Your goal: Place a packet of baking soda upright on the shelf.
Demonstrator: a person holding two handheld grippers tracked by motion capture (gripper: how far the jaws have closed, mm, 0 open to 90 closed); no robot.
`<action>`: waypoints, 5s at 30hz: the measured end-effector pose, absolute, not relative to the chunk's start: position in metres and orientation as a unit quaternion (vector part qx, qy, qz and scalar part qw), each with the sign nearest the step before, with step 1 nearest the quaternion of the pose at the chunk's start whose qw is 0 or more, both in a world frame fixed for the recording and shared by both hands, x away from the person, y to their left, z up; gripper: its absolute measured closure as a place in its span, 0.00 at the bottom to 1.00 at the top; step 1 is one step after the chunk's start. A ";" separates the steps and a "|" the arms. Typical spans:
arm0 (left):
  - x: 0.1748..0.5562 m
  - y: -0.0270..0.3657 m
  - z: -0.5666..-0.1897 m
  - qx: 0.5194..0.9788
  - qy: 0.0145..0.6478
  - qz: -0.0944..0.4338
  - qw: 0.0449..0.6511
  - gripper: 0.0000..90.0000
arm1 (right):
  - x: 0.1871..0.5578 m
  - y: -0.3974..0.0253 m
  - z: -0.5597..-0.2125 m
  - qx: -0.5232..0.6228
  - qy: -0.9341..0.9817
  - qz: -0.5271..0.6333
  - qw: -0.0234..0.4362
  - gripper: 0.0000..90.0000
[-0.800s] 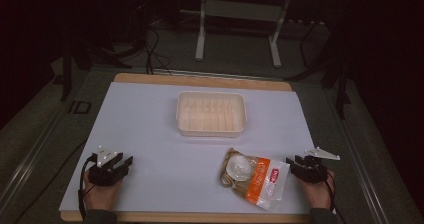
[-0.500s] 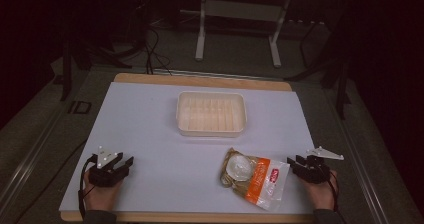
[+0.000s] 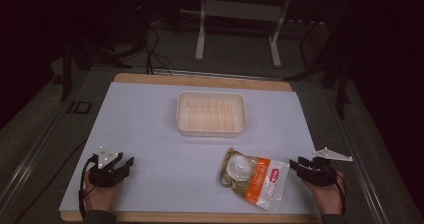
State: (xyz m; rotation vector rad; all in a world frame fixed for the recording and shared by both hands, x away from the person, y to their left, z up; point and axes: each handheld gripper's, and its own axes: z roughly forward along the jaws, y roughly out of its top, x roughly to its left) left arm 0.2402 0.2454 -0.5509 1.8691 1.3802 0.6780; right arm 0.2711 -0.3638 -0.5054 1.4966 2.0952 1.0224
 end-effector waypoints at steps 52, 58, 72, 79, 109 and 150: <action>0.240 0.242 -0.551 0.731 0.526 0.269 0.342 0.59 | 0.242 -0.328 -0.524 0.495 0.757 0.426 -0.003 0.80; 0.240 0.241 -0.551 0.731 0.525 0.270 0.341 0.59 | 0.242 -0.327 -0.521 0.488 0.758 0.431 -0.014 0.94; 0.240 0.241 -0.551 0.732 0.524 0.271 0.341 0.59 | 0.249 -0.322 -0.505 0.482 0.754 0.446 -0.014 1.00; 0.240 0.241 -0.551 0.732 0.524 0.271 0.341 0.59 | 0.256 -0.317 -0.491 0.472 0.749 0.464 -0.016 1.00; 0.240 0.241 -0.551 0.730 0.525 0.271 0.344 0.59 | 0.282 -0.263 -0.445 0.420 0.748 0.513 -0.028 1.00; 0.239 0.242 -0.550 0.728 0.526 0.272 0.345 0.59 | 0.297 -0.256 -0.394 0.400 0.751 0.525 0.022 1.00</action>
